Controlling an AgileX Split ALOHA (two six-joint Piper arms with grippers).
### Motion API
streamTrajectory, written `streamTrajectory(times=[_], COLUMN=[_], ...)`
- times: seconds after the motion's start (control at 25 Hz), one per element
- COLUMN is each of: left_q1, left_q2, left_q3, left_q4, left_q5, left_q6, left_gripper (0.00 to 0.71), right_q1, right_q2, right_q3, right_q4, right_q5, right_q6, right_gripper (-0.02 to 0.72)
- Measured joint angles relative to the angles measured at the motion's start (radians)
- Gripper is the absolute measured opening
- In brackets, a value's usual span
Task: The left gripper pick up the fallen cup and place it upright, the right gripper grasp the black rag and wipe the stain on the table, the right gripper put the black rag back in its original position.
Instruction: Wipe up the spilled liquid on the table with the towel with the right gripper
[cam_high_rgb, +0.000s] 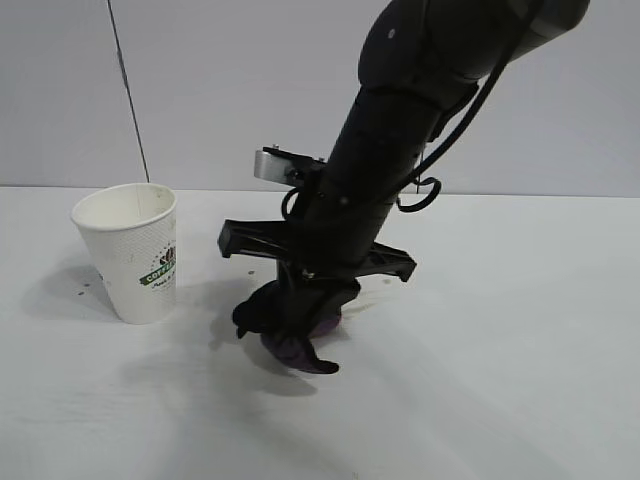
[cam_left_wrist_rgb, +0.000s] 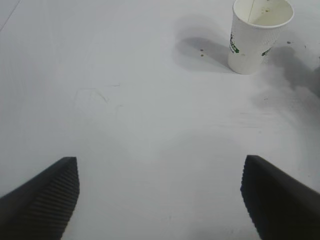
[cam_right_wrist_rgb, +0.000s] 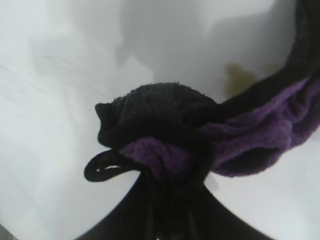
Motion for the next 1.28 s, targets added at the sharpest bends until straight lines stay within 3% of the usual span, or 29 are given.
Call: streamTrajectory(times=[0.24,0.48,0.6,0.88,1.12,1.24,1.28], left_q1=[0.0,0.0,0.0,0.0,0.0,0.0,0.0], left_q2=[0.0,0.0,0.0,0.0,0.0,0.0,0.0], left_q3=[0.0,0.0,0.0,0.0,0.0,0.0,0.0], left_q4=[0.0,0.0,0.0,0.0,0.0,0.0,0.0], left_q5=[0.0,0.0,0.0,0.0,0.0,0.0,0.0], left_q6=[0.0,0.0,0.0,0.0,0.0,0.0,0.0], left_gripper=[0.632,0.632,0.632,0.632,0.632,0.632,0.632], right_q1=[0.022,0.014,-0.009,-0.112,-0.189,-0.195,-0.195], right_q2=[0.054,0.078,0.081,0.081,0.082,0.082,0.082], right_q3=[0.0,-0.021,-0.059,-0.135,-0.14,-0.14,-0.14], right_q4=[0.008,-0.026,-0.083,-0.281,-0.474,-0.495,-0.467], right_q5=[-0.034,0.021,0.107,0.262,0.277,0.246,0.23], right_q6=[0.001,0.033,0.053,0.125,0.227,0.265,0.269], right_gripper=[0.043,0.043,0.043,0.043,0.043,0.043,0.043])
